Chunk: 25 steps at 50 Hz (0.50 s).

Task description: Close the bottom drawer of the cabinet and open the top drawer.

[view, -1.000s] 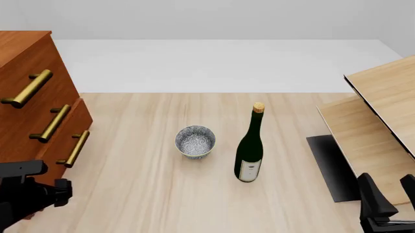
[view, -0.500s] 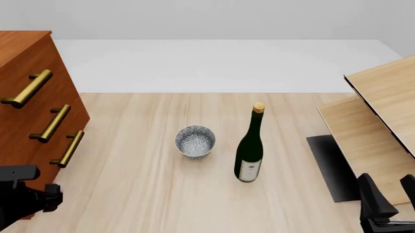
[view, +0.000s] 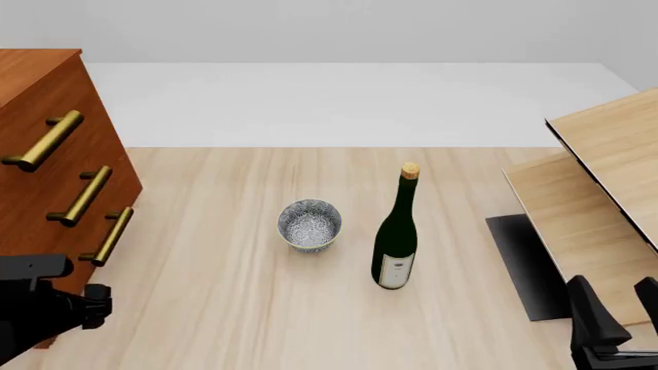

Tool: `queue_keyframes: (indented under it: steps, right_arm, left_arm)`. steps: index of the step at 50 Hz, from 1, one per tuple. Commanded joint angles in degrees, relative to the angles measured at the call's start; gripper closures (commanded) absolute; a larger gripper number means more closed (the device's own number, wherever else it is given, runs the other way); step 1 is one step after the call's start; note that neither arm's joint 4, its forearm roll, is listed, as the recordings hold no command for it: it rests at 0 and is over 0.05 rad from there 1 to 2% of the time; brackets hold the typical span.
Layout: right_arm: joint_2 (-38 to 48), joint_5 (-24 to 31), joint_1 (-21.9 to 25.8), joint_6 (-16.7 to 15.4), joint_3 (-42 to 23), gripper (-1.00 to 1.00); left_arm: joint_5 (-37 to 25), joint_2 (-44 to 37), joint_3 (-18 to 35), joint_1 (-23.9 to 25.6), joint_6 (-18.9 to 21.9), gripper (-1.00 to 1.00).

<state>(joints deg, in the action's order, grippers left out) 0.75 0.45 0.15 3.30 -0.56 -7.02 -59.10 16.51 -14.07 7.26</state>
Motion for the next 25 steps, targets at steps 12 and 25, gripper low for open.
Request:
queue_keyframes:
  steps: [12, 25]
  right_arm:
    - [0.1, 0.0, 0.0, 0.1, 0.0, -1.00]
    - [0.2, 0.0, -0.1, 0.2, -0.2, -1.00]
  left_arm:
    - [-4.0, 1.6, 1.7, 8.6, -5.5, -1.00]
    - [-5.3, 2.2, 3.9, 14.4, -5.5, -1.00]
